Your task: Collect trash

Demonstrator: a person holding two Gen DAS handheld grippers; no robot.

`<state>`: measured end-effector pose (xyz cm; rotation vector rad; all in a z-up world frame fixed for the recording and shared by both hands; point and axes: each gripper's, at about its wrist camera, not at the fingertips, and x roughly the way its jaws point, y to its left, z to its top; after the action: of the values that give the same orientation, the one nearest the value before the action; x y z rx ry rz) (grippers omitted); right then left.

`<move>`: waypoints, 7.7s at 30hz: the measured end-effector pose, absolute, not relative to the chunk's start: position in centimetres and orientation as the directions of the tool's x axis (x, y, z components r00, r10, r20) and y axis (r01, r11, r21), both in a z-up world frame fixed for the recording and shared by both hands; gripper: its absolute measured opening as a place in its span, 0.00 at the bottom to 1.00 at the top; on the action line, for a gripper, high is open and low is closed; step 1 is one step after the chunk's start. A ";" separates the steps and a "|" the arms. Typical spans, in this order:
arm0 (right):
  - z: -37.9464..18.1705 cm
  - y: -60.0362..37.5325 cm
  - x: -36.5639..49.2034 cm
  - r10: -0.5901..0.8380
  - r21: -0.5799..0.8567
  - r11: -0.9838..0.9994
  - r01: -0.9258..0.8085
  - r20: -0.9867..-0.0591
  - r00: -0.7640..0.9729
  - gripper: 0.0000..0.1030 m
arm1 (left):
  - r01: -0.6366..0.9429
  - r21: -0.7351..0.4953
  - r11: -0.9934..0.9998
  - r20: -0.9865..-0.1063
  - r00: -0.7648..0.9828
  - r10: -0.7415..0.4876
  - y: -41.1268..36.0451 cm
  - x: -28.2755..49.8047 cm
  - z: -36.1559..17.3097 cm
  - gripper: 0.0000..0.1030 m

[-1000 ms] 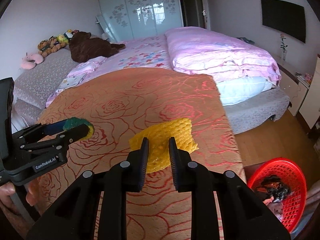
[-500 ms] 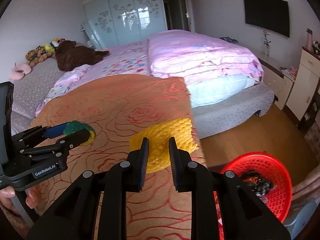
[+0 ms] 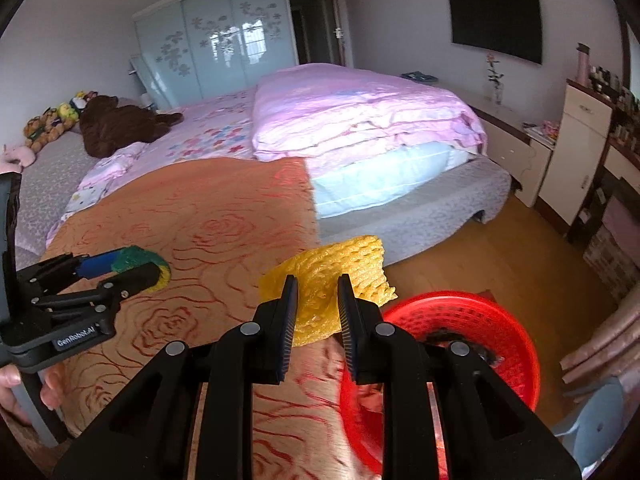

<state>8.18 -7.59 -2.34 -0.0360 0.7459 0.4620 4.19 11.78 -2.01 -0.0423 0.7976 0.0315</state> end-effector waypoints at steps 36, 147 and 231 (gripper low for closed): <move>-6.0 -19.2 9.3 0.238 0.173 0.971 -0.163 -0.695 0.678 0.20 | 0.203 -0.026 0.979 -0.749 0.645 -0.154 -1.1 9.8 -3.3 0.48; -2.0 -15.5 -0.4 0.095 0.133 0.991 -0.020 -0.586 0.805 0.93 | 0.034 0.073 0.997 -0.605 0.796 0.017 3.7 -1.2 0.8 0.85; -2.0 -15.5 0.0 0.107 0.142 0.990 -0.025 -0.608 0.787 0.93 | 0.024 0.048 0.999 -0.641 0.767 0.013 3.3 -1.6 -1.5 0.86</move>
<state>-0.01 -15.48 -2.02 0.1289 0.6617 0.0709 -1.56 3.32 -1.51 0.0547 0.6963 -0.0061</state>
